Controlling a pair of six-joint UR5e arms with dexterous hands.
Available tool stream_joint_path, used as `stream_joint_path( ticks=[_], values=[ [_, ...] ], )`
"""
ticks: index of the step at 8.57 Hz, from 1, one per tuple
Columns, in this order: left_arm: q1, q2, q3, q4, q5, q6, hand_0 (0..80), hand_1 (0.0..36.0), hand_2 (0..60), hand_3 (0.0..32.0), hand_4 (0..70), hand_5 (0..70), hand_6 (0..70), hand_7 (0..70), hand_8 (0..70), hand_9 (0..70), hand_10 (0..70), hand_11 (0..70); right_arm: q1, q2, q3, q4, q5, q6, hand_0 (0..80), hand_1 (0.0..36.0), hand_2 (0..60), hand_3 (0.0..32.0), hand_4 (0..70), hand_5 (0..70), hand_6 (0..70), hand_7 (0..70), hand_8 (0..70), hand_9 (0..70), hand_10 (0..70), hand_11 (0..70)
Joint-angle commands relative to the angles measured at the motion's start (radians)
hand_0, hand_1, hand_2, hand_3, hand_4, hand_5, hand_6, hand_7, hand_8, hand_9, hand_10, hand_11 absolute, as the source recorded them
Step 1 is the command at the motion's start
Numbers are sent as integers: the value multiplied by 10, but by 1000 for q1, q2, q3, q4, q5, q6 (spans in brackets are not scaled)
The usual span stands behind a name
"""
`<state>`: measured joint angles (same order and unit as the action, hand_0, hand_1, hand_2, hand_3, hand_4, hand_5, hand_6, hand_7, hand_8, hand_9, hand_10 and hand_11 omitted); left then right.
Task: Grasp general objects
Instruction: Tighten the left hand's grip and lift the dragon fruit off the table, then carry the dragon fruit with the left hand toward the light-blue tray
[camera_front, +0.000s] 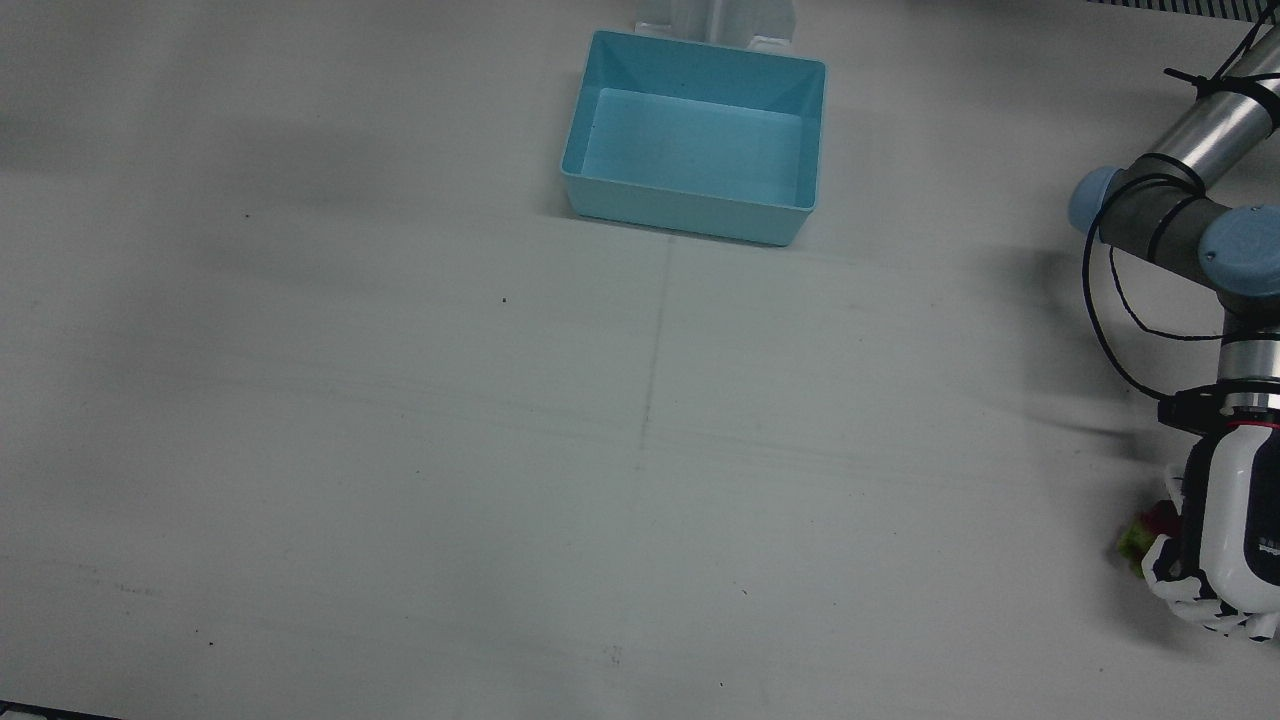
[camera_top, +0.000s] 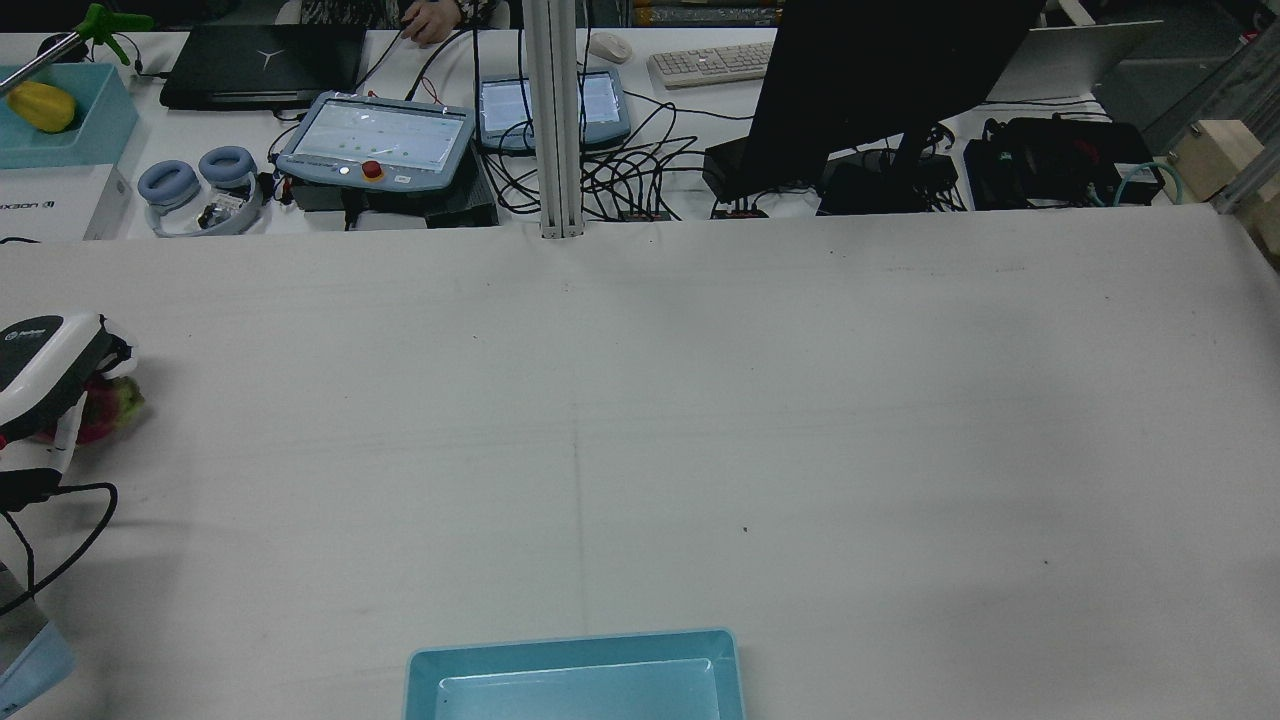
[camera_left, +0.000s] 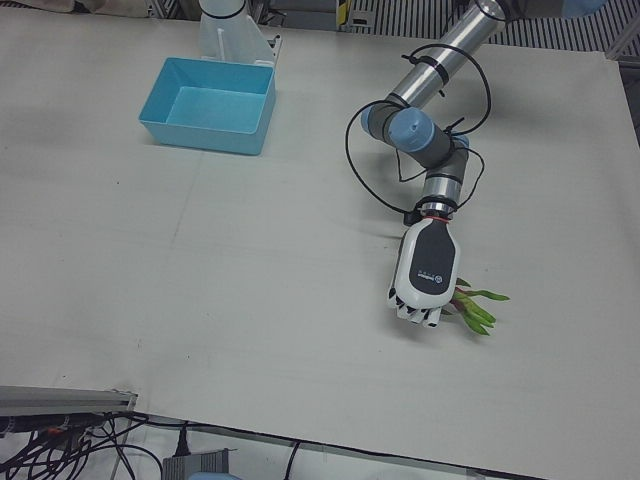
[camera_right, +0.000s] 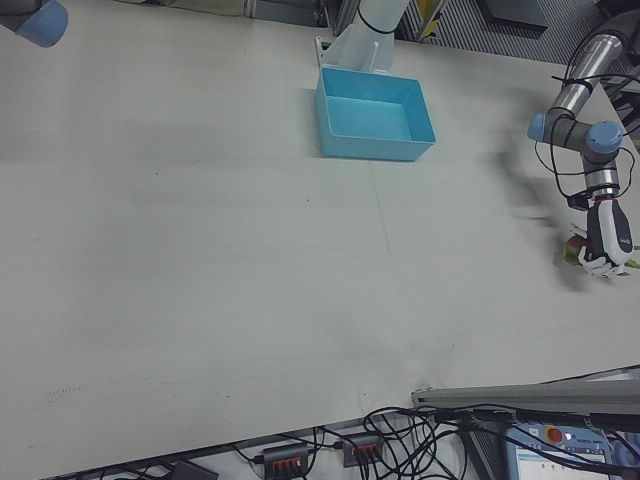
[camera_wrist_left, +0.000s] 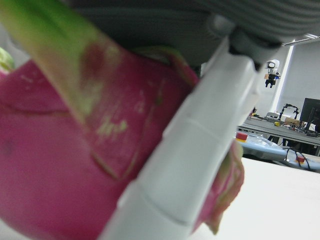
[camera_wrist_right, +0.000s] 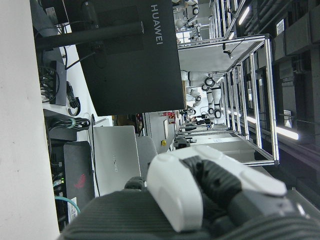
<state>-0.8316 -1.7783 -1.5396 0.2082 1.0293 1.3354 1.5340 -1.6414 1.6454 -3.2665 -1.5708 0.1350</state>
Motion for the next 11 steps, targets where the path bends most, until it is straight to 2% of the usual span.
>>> stream_joint_path(
  ticks=[1, 2, 3, 4, 5, 6, 7, 8, 11],
  values=[
    [-12, 14, -230, 95, 117, -69, 800, 360, 600, 0, 700, 700, 700, 700, 700, 700, 700, 700, 0, -2, 2, 1, 0, -2, 0, 0, 0, 0, 0, 0, 0, 0, 0, 0, 0, 0],
    [-46, 11, -263, 95, 255, -71, 800, 360, 600, 0, 700, 700, 700, 700, 700, 700, 700, 700, 0, 0, 2, 1, 0, 0, 0, 0, 0, 0, 0, 0, 0, 0, 0, 0, 0, 0],
    [-114, 13, -292, 45, 372, -73, 800, 360, 600, 0, 700, 700, 700, 700, 700, 700, 700, 700, 2, -2, 2, 1, 0, 0, 0, 0, 0, 0, 0, 0, 0, 0, 0, 0, 0, 0],
    [-176, 4, -318, 4, 532, -76, 800, 360, 600, 0, 700, 700, 700, 700, 700, 700, 700, 700, 0, -2, 2, 1, 0, 0, 0, 0, 0, 0, 0, 0, 0, 0, 0, 0, 0, 0],
    [-205, -4, -348, -44, 646, -102, 800, 360, 600, 0, 700, 700, 700, 700, 700, 700, 700, 700, 0, -2, 2, -1, 0, 0, 0, 0, 0, 0, 0, 0, 0, 0, 0, 0, 0, 0],
    [-201, -1, -387, -103, 667, -184, 800, 360, 600, 0, 700, 700, 700, 700, 700, 700, 700, 700, 0, -2, 2, 1, 0, 0, 0, 0, 0, 0, 0, 0, 0, 0, 0, 0, 0, 0],
    [-183, 0, -411, -153, 693, -235, 800, 360, 600, 0, 700, 700, 700, 700, 700, 700, 700, 700, 0, -2, 2, 1, 0, 0, 0, 0, 0, 0, 0, 0, 0, 0, 0, 0, 0, 0],
    [-147, 0, -441, -173, 715, -260, 800, 360, 600, 0, 700, 700, 700, 700, 700, 700, 700, 700, 0, -2, 2, 1, 0, 0, 0, 0, 0, 0, 0, 0, 0, 0, 0, 0, 0, 0],
    [35, -4, -475, -274, 715, -344, 800, 360, 600, 0, 700, 700, 700, 700, 700, 700, 700, 700, 0, 0, 2, 1, 0, 0, 0, 0, 0, 0, 0, 0, 0, 0, 0, 0, 0, 0]
  ],
)
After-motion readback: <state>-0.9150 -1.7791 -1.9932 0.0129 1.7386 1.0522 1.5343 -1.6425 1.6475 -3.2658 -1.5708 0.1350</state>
